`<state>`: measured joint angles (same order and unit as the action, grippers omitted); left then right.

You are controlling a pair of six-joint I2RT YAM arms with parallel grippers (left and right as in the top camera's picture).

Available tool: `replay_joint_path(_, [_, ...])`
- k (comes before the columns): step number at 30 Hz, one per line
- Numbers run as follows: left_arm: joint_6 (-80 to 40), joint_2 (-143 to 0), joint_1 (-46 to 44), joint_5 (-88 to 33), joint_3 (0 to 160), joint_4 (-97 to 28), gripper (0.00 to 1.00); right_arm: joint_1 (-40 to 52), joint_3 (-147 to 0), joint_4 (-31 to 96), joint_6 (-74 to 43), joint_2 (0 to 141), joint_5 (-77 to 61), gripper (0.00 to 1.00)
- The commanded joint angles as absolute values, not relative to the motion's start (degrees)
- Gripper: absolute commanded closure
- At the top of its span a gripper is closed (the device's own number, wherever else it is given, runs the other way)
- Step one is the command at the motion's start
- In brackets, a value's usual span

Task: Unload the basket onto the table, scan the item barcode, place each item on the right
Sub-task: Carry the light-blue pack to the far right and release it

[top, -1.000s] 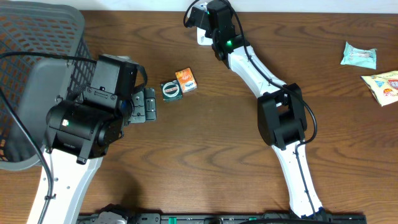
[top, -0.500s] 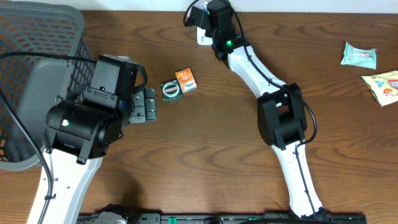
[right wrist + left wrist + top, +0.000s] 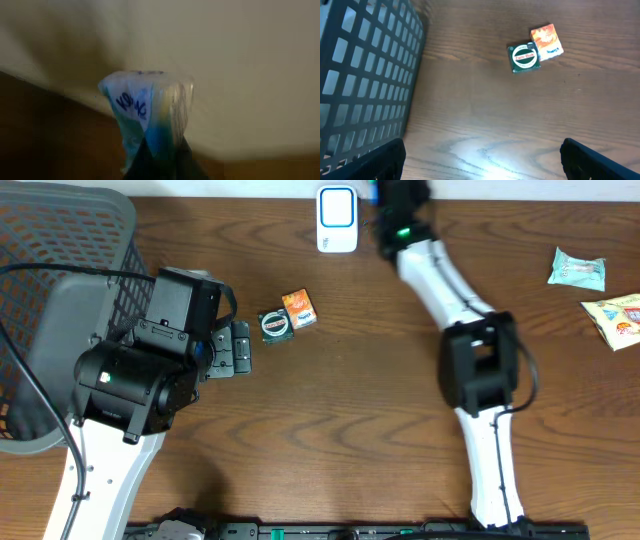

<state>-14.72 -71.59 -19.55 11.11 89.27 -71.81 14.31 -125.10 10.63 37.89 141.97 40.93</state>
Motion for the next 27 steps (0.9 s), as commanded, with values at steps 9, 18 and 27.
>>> replay_joint_path(9, [-14.20,-71.85,-19.27,12.08,89.73,-71.99,0.02,-4.16,-125.82,41.76,3.42,139.87,37.58,0.99])
replay_joint_path(18, [-14.17,-71.85,-19.27,12.08,89.73,-71.99,0.02,-15.88,-125.82,51.22,-3.38,139.85,36.67,0.87])
replay_joint_path(27, [-14.20,-71.85,-19.27,12.08,89.73,-71.99,0.02,-20.53,-125.82,52.23,-3.40,139.85,15.22,0.13])
